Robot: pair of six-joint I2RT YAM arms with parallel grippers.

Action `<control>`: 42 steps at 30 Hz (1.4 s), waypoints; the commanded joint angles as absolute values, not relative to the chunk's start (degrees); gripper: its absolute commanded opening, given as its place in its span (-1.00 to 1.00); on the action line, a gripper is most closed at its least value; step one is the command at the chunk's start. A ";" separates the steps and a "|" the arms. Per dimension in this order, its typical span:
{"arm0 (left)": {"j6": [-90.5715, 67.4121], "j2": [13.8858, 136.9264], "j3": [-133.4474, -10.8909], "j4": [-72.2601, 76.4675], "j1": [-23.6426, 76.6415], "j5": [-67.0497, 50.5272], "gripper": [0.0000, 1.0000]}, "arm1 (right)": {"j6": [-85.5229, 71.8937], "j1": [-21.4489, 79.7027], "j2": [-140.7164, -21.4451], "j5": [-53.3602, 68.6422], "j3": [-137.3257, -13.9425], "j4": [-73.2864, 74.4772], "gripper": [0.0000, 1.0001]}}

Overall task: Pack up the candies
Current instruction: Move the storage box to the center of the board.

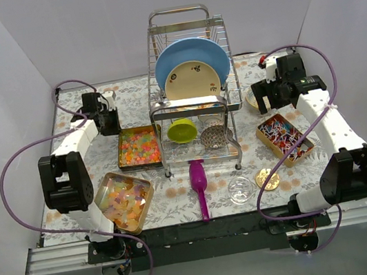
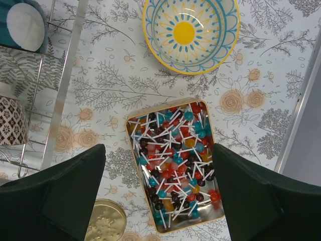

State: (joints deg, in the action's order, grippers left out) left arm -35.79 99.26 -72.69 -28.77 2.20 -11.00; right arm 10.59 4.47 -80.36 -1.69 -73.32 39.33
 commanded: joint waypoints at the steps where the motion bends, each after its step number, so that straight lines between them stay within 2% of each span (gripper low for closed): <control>1: -34.63 100.46 -73.30 -33.58 3.78 -15.57 -1.00 | 11.07 4.22 -80.60 2.55 -73.91 40.25 0.87; 9: -36.46 105.73 -75.23 -39.63 3.26 -8.88 -1.00 | 11.34 4.22 -80.77 2.64 -73.04 39.81 0.86; 17: -36.56 100.73 -71.19 -40.96 0.97 -5.36 -1.00 | 11.95 4.13 -82.44 2.81 -73.39 38.85 0.86; 26: -31.30 102.30 -71.81 -40.08 -11.32 -4.13 -1.00 | 12.57 4.13 -87.62 6.15 -78.21 38.76 0.86; 33: -24.96 102.74 -70.05 -36.65 -16.78 -1.32 -1.00 | 12.74 4.22 -90.70 5.89 -81.56 38.67 0.85; 40: -24.35 103.62 -73.21 -37.53 -22.06 -1.32 -1.00 | 12.74 4.13 -90.44 6.33 -80.95 38.41 0.84; 42: -24.78 103.54 -76.70 -39.88 -22.76 -4.89 -1.00 | 13.01 4.13 -90.35 6.42 -80.95 38.41 0.84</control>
State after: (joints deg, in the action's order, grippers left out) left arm -25.93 103.85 -71.02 -38.13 -20.71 -2.68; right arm 12.27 4.47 -90.50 5.17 -79.22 39.64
